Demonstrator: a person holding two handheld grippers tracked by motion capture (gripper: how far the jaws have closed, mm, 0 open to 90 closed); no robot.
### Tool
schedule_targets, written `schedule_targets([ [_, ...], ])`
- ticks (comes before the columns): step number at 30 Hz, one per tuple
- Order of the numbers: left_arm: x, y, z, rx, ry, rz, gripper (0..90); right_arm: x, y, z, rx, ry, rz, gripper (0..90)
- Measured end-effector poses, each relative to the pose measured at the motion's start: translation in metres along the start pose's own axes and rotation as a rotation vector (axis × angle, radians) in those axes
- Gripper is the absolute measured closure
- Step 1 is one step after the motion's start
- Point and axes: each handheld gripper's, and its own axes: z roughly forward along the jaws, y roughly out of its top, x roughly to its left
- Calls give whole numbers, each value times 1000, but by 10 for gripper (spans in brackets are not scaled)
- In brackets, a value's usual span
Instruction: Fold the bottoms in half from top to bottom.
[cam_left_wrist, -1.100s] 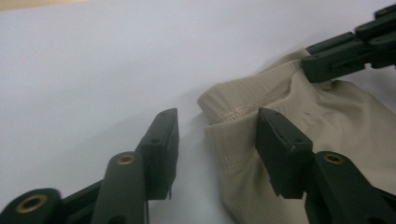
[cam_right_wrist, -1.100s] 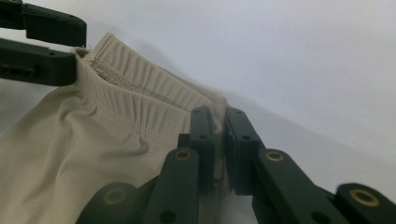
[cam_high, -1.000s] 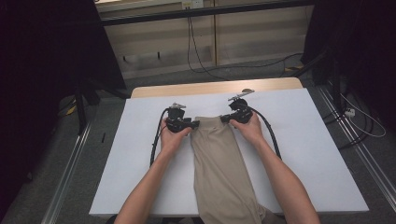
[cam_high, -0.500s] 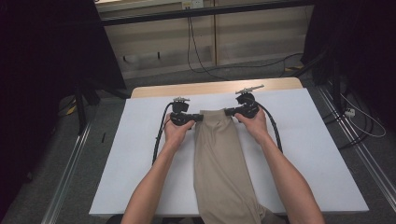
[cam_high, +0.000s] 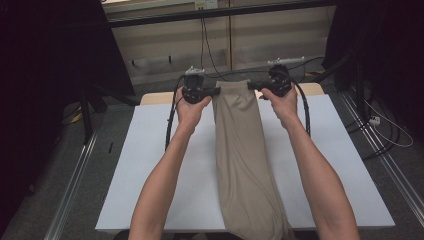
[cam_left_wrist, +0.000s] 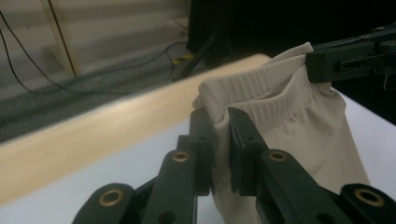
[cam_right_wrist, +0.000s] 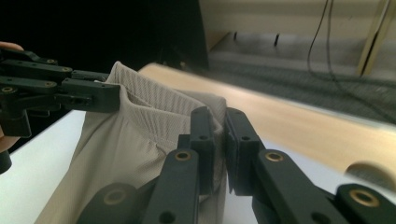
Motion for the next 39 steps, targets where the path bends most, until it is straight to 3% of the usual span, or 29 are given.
schedule_targets([
  [3,-3,25,-3,-39,1,22,815,0,24,-12,-33,-23,-18,837],
  [7,-12,58,-13,-85,8,83,814,4,55,-30,-89,-42,-41,837],
  [10,-19,62,-16,-84,-7,104,813,5,61,-39,-108,-50,-59,837],
  [14,-27,41,-15,-49,-40,118,812,3,42,-44,-87,-36,-55,837],
  [17,-35,21,-19,-47,-78,96,812,3,25,-48,-54,-31,-45,838],
  [19,-42,12,-26,-47,-82,109,812,6,17,-53,-43,-24,-38,838],
  [22,-54,2,-42,-44,-88,164,812,16,5,-64,-39,13,-33,838],
  [25,-64,-13,-57,-41,-110,182,812,31,-11,-78,-29,38,-45,838],
  [27,-70,-26,-65,-36,-123,160,812,42,-22,-87,-8,44,-68,839],
  [31,-89,-57,-75,-16,-147,165,812,57,-47,-103,22,64,-89,839],
  [39,-103,-98,-88,10,-225,161,810,65,-101,-120,30,150,-43,838],
])
